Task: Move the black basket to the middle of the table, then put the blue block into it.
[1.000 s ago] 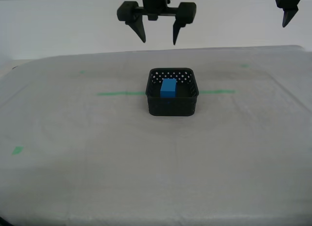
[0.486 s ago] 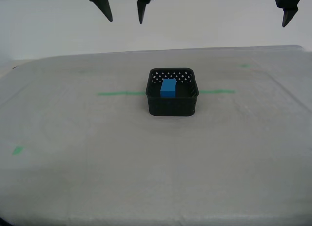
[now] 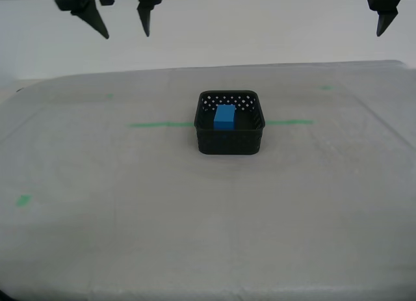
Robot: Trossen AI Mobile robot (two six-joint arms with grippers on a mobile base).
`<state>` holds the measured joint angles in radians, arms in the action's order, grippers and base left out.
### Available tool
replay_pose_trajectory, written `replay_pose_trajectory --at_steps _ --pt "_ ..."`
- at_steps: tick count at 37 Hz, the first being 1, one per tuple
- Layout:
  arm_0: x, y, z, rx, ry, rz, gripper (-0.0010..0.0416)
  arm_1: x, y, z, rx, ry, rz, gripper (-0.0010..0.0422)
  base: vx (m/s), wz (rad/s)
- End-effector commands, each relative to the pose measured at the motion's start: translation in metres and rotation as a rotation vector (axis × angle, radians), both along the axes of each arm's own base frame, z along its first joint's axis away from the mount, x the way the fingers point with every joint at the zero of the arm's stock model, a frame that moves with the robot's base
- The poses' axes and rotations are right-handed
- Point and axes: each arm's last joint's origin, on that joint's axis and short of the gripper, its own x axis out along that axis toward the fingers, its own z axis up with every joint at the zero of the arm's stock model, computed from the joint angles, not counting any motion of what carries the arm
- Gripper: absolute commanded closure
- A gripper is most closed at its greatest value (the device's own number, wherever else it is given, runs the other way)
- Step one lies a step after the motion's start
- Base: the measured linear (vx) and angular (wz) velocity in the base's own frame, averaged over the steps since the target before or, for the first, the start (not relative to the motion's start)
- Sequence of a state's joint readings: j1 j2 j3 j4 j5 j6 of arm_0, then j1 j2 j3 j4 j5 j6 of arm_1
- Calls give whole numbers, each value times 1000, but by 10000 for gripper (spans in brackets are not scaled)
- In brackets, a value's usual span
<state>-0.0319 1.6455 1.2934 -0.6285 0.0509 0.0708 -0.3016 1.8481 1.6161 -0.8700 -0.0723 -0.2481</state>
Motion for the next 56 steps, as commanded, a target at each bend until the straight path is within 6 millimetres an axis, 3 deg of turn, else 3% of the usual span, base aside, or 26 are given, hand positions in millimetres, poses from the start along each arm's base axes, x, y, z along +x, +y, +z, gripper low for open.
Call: replay_pose_trajectory --at_steps 1,6,11,56 --pt "0 0 0 -1 0 0 18 -12 21 -11 -10 -3 35 11 0 0" --pt "0 0 0 -1 -1 0 18 -27 47 -22 -4 3 88 11 0 0" --pt "0 0 0 -1 0 0 19 -34 60 -23 14 -2 87 12 0 0" --pt "0 0 0 -1 0 0 19 -35 63 -19 53 -27 83 12 0 0"
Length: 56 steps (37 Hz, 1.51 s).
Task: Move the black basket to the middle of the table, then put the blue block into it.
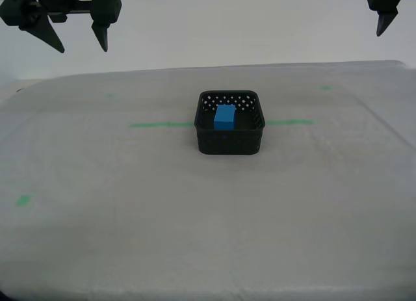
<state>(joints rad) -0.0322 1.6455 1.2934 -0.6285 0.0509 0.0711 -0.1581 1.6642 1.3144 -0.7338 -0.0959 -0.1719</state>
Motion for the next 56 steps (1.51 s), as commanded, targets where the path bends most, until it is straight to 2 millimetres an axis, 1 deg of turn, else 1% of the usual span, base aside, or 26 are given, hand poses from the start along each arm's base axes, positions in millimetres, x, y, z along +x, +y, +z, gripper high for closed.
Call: replay_pose_trajectory --at_steps 1,56 --pt "0 0 0 -2 0 1 18 0 0 1 1 -2 -4 12 0 0" --pt "0 0 0 -2 0 1 19 0 0 1 1 -4 -3 12 0 0"
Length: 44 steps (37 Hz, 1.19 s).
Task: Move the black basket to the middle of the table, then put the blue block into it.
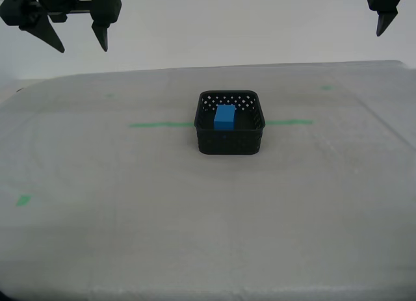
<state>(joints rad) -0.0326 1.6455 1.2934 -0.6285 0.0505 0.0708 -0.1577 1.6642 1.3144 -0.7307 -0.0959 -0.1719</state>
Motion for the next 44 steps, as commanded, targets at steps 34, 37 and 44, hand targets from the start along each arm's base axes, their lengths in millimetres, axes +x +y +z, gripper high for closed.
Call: replay_pose_trajectory --at_steps 34,37,44 --pt "0 0 0 -2 0 1 19 0 0 0 1 -1 -4 12 0 0" --pt "0 0 0 -2 0 1 18 0 0 0 1 -1 -4 12 0 0" --pt "0 0 0 -2 0 1 19 0 0 0 1 -1 -4 12 0 0"
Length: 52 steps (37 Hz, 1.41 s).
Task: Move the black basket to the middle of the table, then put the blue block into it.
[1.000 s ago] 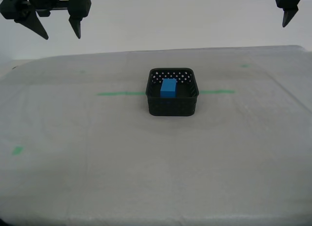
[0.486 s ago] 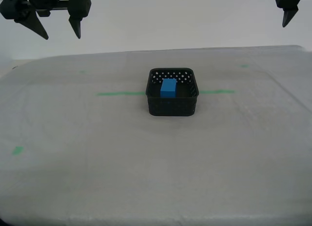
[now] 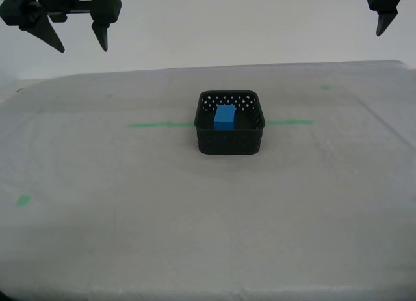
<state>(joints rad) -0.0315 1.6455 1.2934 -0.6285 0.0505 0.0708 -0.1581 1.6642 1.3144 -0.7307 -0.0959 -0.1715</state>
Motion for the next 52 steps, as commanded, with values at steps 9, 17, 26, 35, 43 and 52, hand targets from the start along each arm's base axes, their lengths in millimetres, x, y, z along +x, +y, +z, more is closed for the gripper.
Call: replay_pose_trajectory --at_steps 9,17,26,35,43,52 --pt "0 0 0 -2 0 -1 19 0 0 0 1 -1 -3 12 0 0" --pt "0 0 0 -2 0 -1 19 0 0 0 1 -1 -3 12 0 0" --pt "0 0 0 -2 0 -1 19 0 0 0 1 -1 -3 12 0 0" --pt "0 0 0 -2 0 -1 19 0 0 0 1 -1 -4 12 0 0" --pt "0 0 0 -2 0 -1 19 0 0 0 1 -1 -4 12 0 0" --pt "0 0 0 -2 0 -1 19 0 0 0 1 -1 -3 12 0 0"
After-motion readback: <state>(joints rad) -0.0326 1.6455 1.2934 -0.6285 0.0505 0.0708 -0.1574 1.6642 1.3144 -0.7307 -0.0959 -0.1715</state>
